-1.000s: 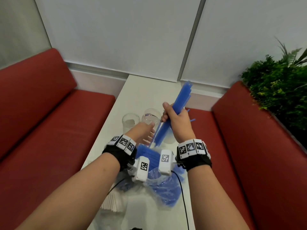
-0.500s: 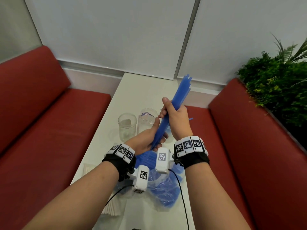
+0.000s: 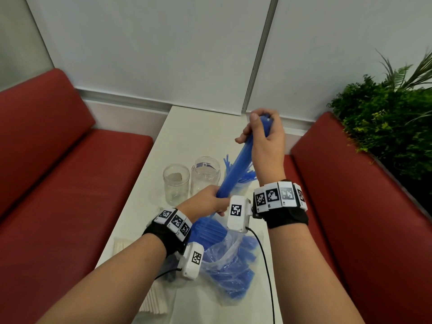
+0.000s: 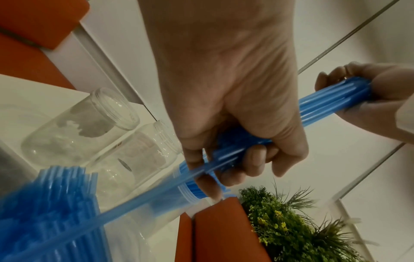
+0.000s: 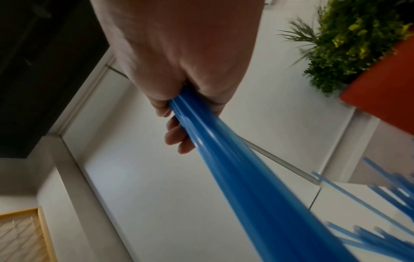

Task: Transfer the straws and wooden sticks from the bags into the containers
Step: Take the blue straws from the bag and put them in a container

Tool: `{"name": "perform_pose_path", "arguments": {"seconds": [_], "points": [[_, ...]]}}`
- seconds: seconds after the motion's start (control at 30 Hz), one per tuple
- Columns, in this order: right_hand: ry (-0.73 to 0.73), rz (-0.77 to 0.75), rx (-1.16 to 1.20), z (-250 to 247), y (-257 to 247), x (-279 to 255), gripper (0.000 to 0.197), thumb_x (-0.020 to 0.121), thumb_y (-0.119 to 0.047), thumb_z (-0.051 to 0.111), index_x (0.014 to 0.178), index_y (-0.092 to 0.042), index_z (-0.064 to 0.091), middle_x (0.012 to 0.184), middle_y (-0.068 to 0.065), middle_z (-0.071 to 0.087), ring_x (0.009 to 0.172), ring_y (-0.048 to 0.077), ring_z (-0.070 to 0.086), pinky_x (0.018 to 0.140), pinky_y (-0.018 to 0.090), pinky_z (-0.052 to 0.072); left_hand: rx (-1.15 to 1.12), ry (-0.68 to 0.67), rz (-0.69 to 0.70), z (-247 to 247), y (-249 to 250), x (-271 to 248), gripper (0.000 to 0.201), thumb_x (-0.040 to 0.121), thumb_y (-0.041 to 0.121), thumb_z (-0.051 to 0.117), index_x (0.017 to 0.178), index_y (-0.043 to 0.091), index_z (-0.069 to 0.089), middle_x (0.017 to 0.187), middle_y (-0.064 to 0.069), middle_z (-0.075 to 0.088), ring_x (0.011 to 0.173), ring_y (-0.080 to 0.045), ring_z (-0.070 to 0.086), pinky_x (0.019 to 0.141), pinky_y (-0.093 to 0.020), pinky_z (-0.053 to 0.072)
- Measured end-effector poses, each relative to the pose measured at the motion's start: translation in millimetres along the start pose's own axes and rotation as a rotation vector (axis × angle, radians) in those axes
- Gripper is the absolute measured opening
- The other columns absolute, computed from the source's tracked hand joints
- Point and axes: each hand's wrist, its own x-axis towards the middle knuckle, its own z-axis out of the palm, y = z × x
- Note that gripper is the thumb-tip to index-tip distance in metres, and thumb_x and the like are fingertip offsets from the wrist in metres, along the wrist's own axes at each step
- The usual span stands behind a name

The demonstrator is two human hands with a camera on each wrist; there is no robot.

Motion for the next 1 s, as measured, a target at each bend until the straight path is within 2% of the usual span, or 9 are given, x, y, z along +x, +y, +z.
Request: {"name": "perform_pose_path", "arguments": {"seconds": [0.1,0.23,0.4,0.53,0.6,0.7,0.83,0.9,1.0], "points": [[-0.080,0.054,-0.020,1.1,1.5,0.6,0.005,0.105,-0.015,0.052,0.102,-0.015,0.055,0.071,0.006,0.058,0.062,0.025,0.064,0.069,0.039,0.059,0.016,0.028,0.015,2.1,2.6,-0.5,0.025,0.081,0.033,0.066,0.062,0.022,0.055,0.054,0.004,0.050,0.050,-0.008,0.046,0.051,-0.022,0.038],[-0.200,0.096,-0.039,0.0,1.0,4.8,0.006,0.105,-0.015,0.053,0.110,-0.012,0.053,0.079,0.010,0.064,0.073,0.031,0.071,0.075,0.042,0.060,-0.097,0.094,0.061,5.7,12.4,-1.4,0.031,0.085,0.030,0.068,0.063,0.017,0.049,0.052,-0.006,0.045,0.047,-0.017,0.044,0.050,-0.024,0.043],[-0.158,0.088,-0.037,-6.7,13.1,-2.7,0.035,0.102,-0.056,0.047,0.136,-0.050,0.040,0.111,-0.004,0.074,0.110,0.015,0.071,0.098,0.039,0.055,-0.201,0.233,0.132,-0.1,46.0,4.6,0.030,0.089,0.022,0.066,0.067,0.016,0.046,0.049,-0.001,0.038,0.043,-0.017,0.035,0.048,-0.030,0.036],[-0.046,0.521,-0.075,-17.5,56.8,-26.7,0.055,0.102,-0.064,0.036,0.126,-0.021,0.059,0.112,0.010,0.072,0.102,0.023,0.070,0.082,0.035,0.055,-0.289,0.309,0.273,-14.1,90.4,4.4,0.035,0.087,0.027,0.070,0.063,0.020,0.044,0.049,0.002,0.034,0.044,-0.017,0.031,0.048,-0.031,0.033],[-0.167,0.855,-0.187,-18.6,81.4,-47.6,0.063,0.102,-0.064,0.035,0.121,-0.010,0.060,0.111,0.017,0.068,0.092,0.027,0.066,0.074,0.034,0.052,-0.292,0.294,0.353,-18.1,110.8,3.3,0.039,0.087,0.031,0.071,0.062,0.021,0.043,0.050,0.000,0.034,0.045,-0.018,0.032,0.049,-0.031,0.037],[-0.297,1.145,-0.100,-15.8,106.8,-78.6,0.078,0.099,-0.069,0.035,0.137,-0.002,0.047,0.127,0.026,0.059,0.111,0.037,0.063,0.083,0.040,0.057,-0.269,0.271,0.412,-17.1,126.8,3.7,0.039,0.086,0.036,0.072,0.062,0.023,0.044,0.051,-0.002,0.035,0.046,-0.020,0.035,0.052,-0.031,0.042],[-0.216,1.255,0.365,-10.7,108.5,-85.5,0.083,0.102,-0.065,0.030,0.127,0.010,0.055,0.120,0.031,0.066,0.096,0.034,0.072,0.072,0.037,0.064,-0.233,0.250,0.391,-13.9,115.5,4.0,0.043,0.084,0.036,0.074,0.064,0.011,0.046,0.051,-0.006,0.040,0.049,-0.024,0.040,0.058,-0.032,0.045],[-0.209,1.217,0.516,-10.2,101.8,-78.0,0.084,0.101,-0.065,0.030,0.124,0.011,0.057,0.120,0.032,0.067,0.097,0.035,0.075,0.077,0.038,0.064,-0.206,0.245,0.356,-13.0,102.2,2.4,0.044,0.083,0.036,0.075,0.065,0.006,0.048,0.051,-0.007,0.043,0.050,-0.023,0.044,0.060,-0.030,0.047],[-0.327,1.089,0.648,-9.9,89.4,-67.5,0.084,0.093,-0.076,0.034,0.126,-0.002,0.060,0.127,0.026,0.067,0.116,0.039,0.068,0.090,0.048,0.060,-0.189,0.243,0.254,-9.7,83.7,0.2,0.041,0.081,0.040,0.076,0.066,0.011,0.051,0.053,-0.007,0.045,0.052,-0.023,0.046,0.059,-0.032,0.048]]}}
